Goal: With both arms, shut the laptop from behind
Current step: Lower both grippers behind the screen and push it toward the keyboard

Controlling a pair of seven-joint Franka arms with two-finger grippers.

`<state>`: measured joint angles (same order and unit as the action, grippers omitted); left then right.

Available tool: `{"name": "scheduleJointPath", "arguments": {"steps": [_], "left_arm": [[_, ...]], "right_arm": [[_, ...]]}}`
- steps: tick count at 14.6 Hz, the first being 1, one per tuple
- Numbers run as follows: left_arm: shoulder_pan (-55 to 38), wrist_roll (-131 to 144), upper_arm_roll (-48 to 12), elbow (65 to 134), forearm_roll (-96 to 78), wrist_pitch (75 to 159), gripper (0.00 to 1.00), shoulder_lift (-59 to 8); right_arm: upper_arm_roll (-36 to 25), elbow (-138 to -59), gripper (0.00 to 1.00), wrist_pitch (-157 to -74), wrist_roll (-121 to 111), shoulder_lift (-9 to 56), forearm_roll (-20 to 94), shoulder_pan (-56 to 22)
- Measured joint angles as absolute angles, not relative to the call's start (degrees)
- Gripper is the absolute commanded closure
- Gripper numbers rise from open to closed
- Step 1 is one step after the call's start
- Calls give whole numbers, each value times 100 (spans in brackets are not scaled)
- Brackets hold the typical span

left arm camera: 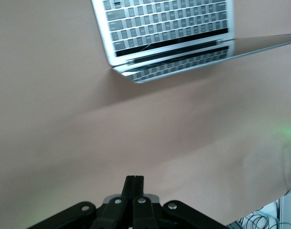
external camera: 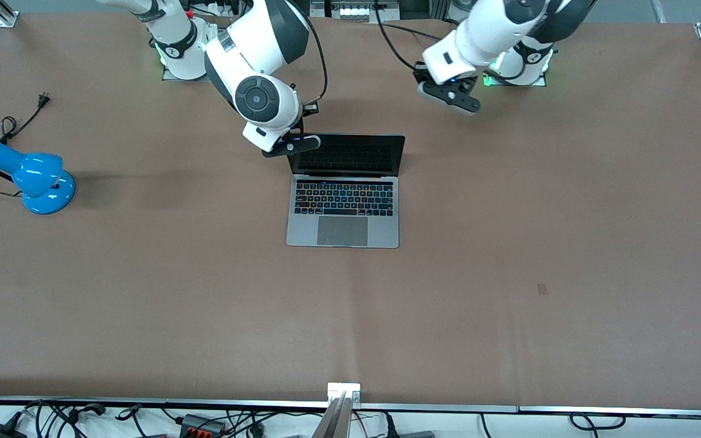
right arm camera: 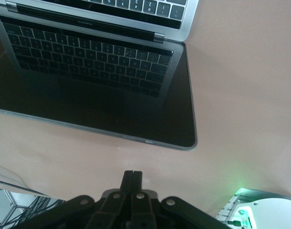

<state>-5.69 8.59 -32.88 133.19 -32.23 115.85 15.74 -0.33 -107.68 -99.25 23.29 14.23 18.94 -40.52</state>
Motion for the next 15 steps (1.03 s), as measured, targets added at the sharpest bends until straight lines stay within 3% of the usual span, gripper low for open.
{"name": "scheduleJointPath", "arguments": {"steps": [6,15], "left_arm": [[-577,860,-3964,13759,-3635,13006,99,1401],[-574,769,-4153,13805,-3635,15187,99,17]], "right_arm": [[-41,-10788,100,-10293,2329,1619,1894,-4054],[-127,-10567,100,-10523,2329,1739,1894,-4045]]}}
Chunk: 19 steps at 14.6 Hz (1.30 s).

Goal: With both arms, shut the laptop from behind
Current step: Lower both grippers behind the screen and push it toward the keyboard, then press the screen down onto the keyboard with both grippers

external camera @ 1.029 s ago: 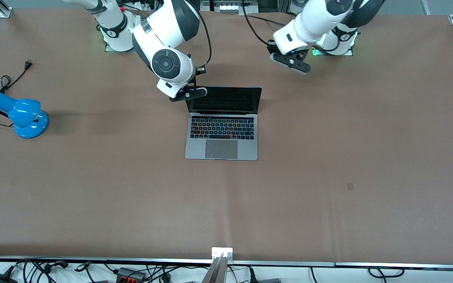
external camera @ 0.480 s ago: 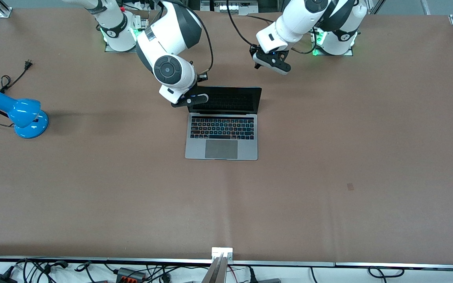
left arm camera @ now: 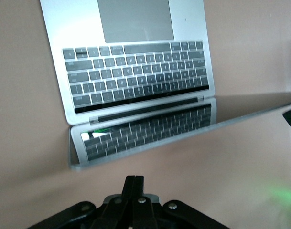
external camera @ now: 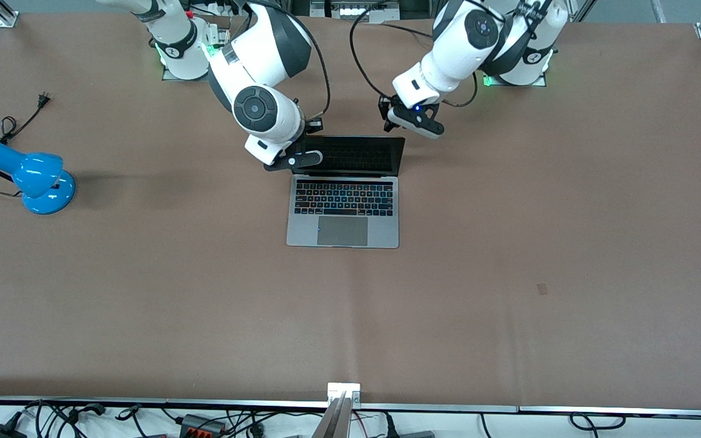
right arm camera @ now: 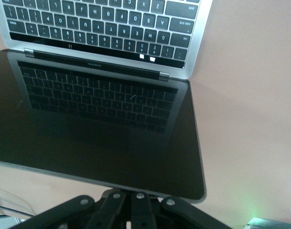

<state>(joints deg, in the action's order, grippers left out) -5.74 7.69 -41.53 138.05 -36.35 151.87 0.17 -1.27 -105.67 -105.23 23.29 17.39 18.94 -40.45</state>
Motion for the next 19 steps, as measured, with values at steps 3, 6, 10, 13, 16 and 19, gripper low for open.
{"name": "scheduleJointPath", "arguments": {"steps": [3,6,10,13,16,19], "left_arm": [[-465,293,-4142,13791,-3635,15471,99,-187],[-329,10,-4135,13682,-3635,15580,99,-350],[-251,-55,-4129,13364,-3635,15662,99,-667],[-217,-233,-4127,13121,-3635,16021,99,-1060],[-92,-602,-4105,12864,-3635,16186,99,-1490],[-21,-751,-4044,12500,-3635,16187,99,-1926]], "right_arm": [[-161,-10400,100,-10523,2329,1851,1894,-4034],[-177,-10174,100,-10523,2329,2007,1894,-3984],[-228,-9771,100,-10597,2329,2298,1883,-3794],[-236,-9493,100,-10599,2327,2522,1813,-3648],[-235,-9360,100,-10603,2327,2732,1601,-3644],[-246,-9124,100,-10687,2327,3030,1519,-3623]]}}
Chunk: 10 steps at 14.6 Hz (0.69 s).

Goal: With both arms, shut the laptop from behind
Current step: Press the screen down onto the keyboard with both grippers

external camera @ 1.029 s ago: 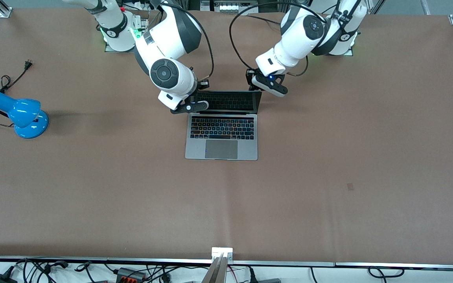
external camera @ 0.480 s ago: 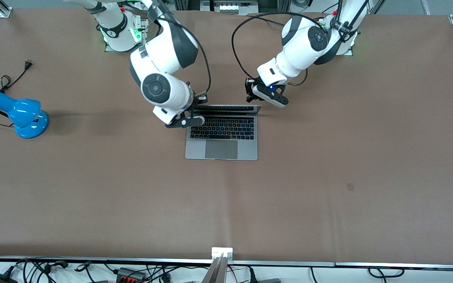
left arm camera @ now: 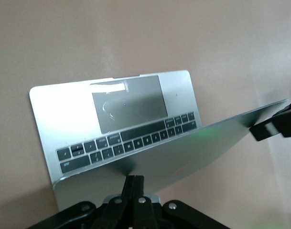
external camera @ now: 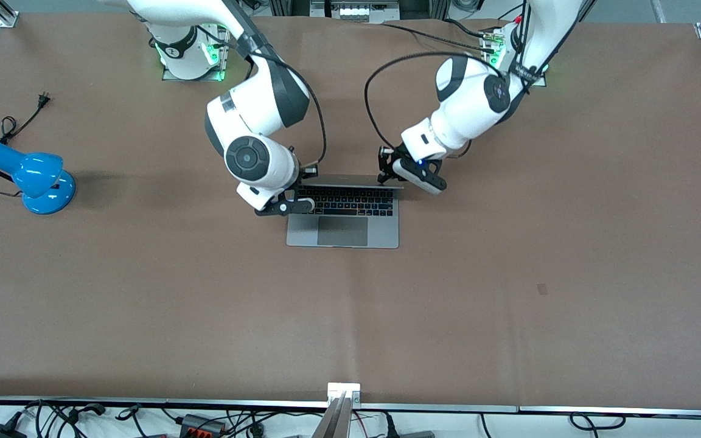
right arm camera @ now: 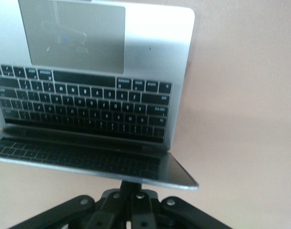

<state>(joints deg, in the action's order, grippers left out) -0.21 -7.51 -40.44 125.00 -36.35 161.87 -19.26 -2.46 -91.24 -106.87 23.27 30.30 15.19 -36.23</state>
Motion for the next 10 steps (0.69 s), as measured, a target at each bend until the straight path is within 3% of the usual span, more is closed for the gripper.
{"name": "scheduleJointPath", "arguments": {"steps": [10], "left_arm": [[-63,-1347,-3771,11636,-3635,16515,99,-3246]], "right_arm": [[-320,-8680,100,-11726,2327,3984,1518,-3561]]}}
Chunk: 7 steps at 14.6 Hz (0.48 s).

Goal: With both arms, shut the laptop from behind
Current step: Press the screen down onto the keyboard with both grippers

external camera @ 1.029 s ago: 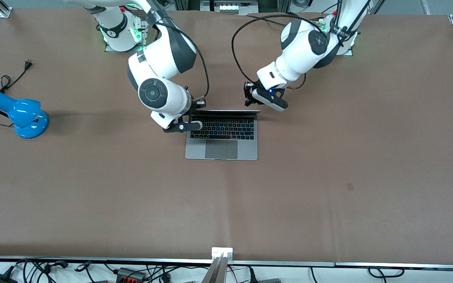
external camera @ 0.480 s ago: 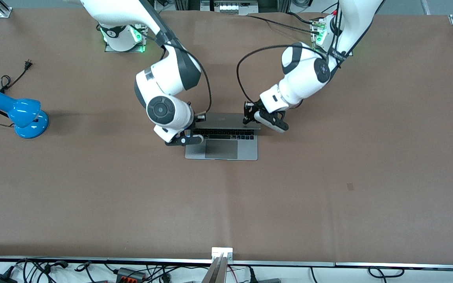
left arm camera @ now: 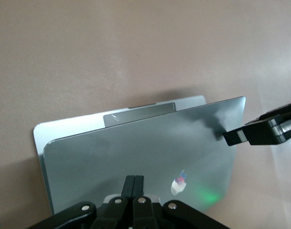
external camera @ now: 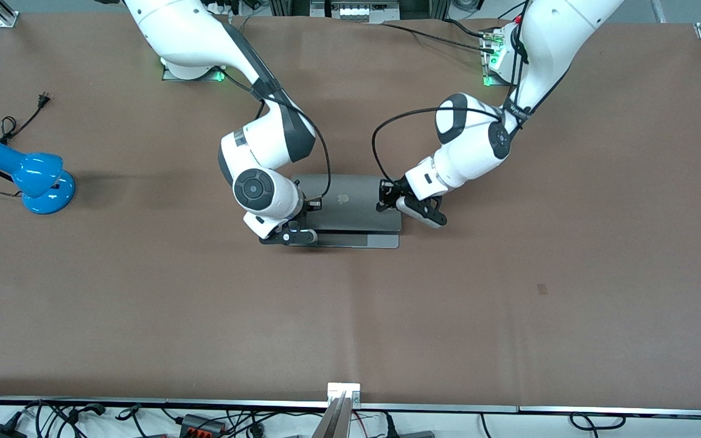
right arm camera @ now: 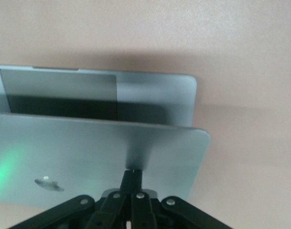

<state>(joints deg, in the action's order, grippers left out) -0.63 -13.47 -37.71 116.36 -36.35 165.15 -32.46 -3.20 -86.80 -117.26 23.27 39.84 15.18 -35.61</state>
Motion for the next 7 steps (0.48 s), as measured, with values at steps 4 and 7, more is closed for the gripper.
{"name": "scheduleJointPath", "arguments": {"steps": [4,7], "left_arm": [[-82,-1524,-3745,11414,-3635,16678,100,-3807],[-82,-1555,-3720,11167,-3635,16681,100,-4203]], "right_arm": [[-320,-8664,100,-12000,2327,4194,1518,-3561],[-320,-8652,100,-12167,2327,4343,1518,-3562]]}}
